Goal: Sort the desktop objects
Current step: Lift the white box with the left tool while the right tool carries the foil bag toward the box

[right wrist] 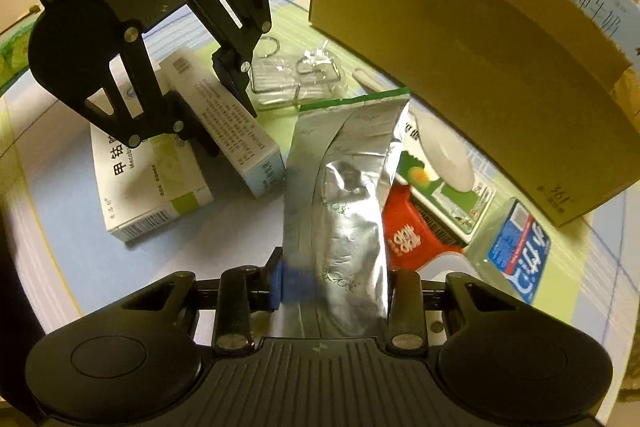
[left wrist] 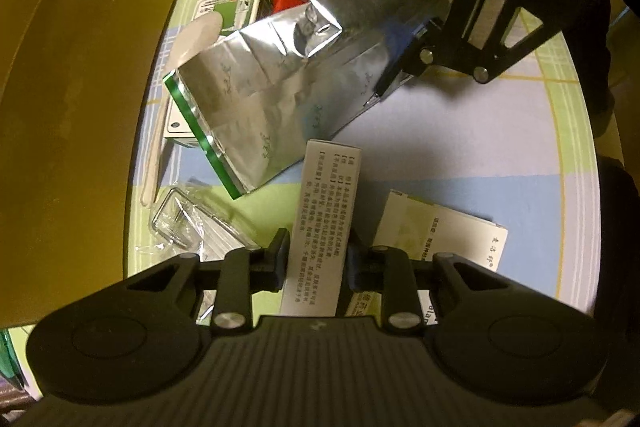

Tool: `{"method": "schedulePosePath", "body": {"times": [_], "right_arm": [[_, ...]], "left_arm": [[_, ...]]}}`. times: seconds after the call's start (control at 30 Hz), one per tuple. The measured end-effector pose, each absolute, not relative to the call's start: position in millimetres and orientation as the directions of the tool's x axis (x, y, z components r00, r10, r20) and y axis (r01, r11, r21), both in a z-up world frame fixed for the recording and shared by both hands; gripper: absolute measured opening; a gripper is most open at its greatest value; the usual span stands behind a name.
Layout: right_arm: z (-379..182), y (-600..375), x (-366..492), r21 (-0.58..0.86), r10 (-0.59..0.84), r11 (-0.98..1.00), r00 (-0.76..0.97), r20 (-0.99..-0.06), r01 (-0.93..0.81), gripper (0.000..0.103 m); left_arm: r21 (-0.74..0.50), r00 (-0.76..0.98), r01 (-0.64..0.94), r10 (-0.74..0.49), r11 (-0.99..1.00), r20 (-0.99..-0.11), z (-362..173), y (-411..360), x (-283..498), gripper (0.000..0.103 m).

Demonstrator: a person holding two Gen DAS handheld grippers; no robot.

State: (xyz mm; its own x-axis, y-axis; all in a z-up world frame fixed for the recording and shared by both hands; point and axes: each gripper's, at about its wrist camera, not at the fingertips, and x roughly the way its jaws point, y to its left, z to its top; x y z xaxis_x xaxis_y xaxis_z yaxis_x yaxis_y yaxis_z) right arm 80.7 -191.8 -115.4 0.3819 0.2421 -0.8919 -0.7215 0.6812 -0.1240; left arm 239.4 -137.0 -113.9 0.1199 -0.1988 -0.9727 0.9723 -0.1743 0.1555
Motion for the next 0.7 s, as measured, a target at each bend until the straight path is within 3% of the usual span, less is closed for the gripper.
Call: {"method": "schedulePosePath", "body": {"times": [0.4, 0.7], "right_arm": [[-79, -204, 57, -0.165, 0.253, 0.705, 0.462, -0.85, -0.69, 0.032], [-57, -208, 56, -0.17, 0.279, 0.72, 0.505, -0.817, -0.672, 0.032]], "left_arm": [[0.23, 0.207, 0.97, -0.238, -0.074, -0.949, -81, -147, 243, 0.023], [0.257, 0.261, 0.965, -0.276, 0.052, -0.925, -41, -111, 219, 0.022]]}}
